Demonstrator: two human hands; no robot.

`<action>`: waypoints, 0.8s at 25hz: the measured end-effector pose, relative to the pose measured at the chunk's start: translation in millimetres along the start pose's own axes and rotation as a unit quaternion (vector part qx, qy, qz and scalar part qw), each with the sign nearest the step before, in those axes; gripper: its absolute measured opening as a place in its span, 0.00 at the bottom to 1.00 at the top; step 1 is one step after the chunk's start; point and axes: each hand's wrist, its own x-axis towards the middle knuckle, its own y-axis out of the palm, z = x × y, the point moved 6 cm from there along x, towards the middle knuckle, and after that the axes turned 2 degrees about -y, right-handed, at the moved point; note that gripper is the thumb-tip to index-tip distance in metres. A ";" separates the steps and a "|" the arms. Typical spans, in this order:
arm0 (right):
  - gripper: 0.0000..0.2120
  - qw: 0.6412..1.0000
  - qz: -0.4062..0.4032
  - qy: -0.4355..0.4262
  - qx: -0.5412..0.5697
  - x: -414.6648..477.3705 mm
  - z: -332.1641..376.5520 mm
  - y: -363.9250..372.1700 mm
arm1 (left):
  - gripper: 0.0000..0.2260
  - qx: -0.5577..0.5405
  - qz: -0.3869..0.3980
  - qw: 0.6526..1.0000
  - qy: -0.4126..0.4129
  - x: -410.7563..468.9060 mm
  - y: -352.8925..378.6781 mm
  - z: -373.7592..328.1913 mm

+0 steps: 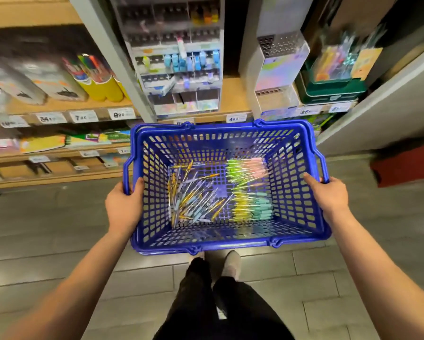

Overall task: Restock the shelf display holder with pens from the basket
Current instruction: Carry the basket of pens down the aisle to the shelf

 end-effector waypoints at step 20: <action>0.10 0.998 0.012 0.067 0.006 208.7 -222.6 266.7 | 0.19 0.033 0.002 0.998 -0.062 154.7 291.8 246.5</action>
